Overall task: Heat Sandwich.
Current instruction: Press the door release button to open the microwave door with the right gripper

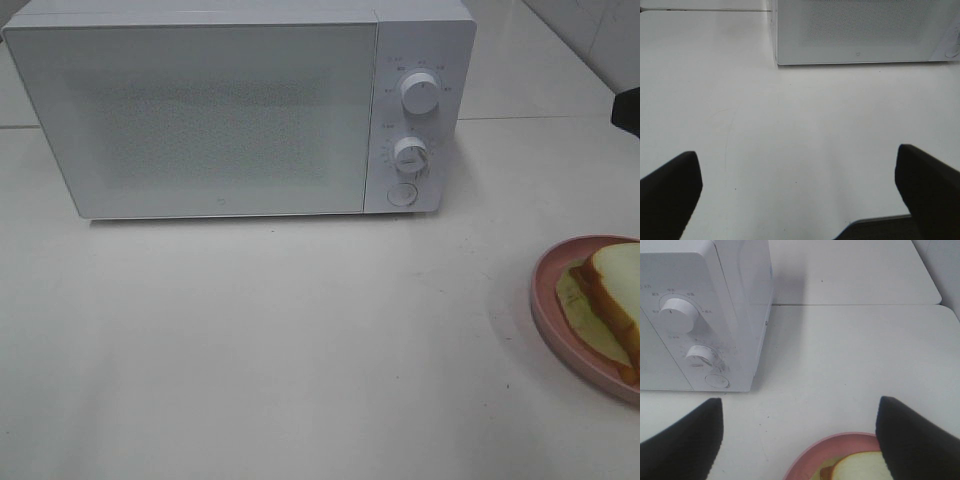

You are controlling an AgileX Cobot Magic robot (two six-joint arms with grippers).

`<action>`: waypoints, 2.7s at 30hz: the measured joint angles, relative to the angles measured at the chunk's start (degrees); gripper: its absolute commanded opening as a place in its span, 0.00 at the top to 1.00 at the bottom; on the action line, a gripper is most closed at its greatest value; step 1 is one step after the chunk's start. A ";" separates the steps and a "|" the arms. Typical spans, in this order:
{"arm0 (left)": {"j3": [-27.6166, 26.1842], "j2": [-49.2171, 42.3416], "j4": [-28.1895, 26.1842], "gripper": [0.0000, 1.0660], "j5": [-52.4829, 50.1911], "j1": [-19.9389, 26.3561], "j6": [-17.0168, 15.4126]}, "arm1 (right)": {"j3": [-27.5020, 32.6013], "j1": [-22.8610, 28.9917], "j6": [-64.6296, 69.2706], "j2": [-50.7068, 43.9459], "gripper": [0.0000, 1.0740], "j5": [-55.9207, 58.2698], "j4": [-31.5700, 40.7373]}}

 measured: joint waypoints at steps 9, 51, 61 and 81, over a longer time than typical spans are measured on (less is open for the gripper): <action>0.00 0.00 0.00 0.09 0.00 0.00 0.00 | 7.05 0.00 0.80 4.13 0.29 -14.32 0.00; 0.00 0.00 0.00 0.09 0.00 0.00 0.00 | 13.81 36.84 -24.75 37.82 0.29 -70.19 48.13; 0.00 0.00 0.00 0.09 0.00 0.00 0.00 | 11.52 41.25 -24.75 42.17 0.29 -70.59 52.14; 0.00 0.00 0.00 0.09 0.00 0.00 0.00 | 11.52 41.25 11.17 42.28 0.29 -70.53 52.43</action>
